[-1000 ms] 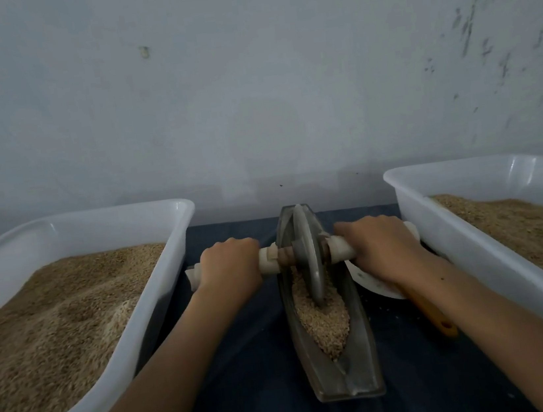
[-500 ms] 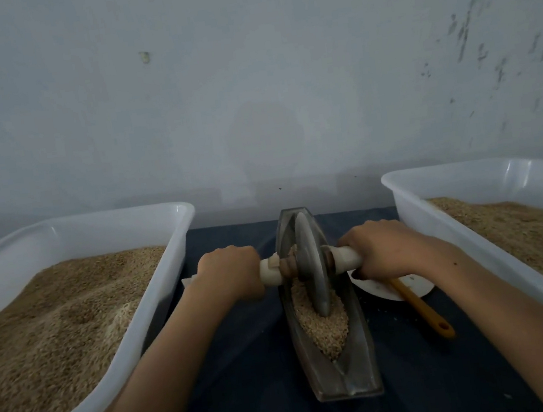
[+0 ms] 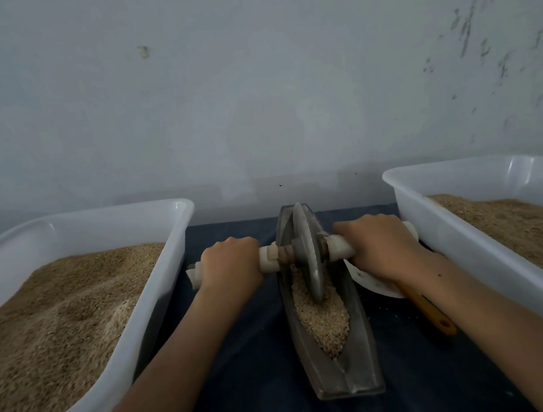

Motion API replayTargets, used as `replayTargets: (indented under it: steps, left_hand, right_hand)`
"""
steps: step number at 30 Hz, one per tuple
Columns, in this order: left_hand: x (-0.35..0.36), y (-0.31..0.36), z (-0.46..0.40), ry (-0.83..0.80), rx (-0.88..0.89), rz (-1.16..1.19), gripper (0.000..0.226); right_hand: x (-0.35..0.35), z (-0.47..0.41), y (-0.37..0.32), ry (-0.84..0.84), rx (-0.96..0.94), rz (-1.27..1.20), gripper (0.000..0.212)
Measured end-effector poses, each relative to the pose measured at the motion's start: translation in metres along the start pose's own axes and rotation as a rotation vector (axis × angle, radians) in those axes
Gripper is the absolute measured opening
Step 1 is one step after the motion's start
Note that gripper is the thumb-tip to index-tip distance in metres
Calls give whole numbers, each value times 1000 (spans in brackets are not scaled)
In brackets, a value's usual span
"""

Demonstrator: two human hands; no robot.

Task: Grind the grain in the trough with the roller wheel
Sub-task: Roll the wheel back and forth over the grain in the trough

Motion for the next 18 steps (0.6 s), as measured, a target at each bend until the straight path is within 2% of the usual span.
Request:
replayTargets:
  steps: [5,8,11,16,18]
  left_hand:
    - [0,-2,0,-196,59,-19,24]
    - [-1,-1,0,-209,76,-37,21]
    - [-1,-2,-1,-174,57,-15,21]
    - [0,-1,0,-42,-15,8,18]
    - [-1,0,0,-17,-26,19,17]
  right_hand:
    - [-8,0,-2,-211,9,-47,13]
    - [-10,2,-2,-304,24,-79,22]
    - [-7,1,-2,-235,23,-54,18]
    - [1,-1,-2,48,-15,15,11]
    - [3,0,-2,99,-16,38,14]
Point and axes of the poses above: each hand's wrist, its own z-axis away from the middle knuckle, its own x-axis out of the palm, y = z × x, the point moved 4 cm from there along -z, towards the middle knuckle, and after that the axes turned 12 degrees about -z, right-handed, at the moved point
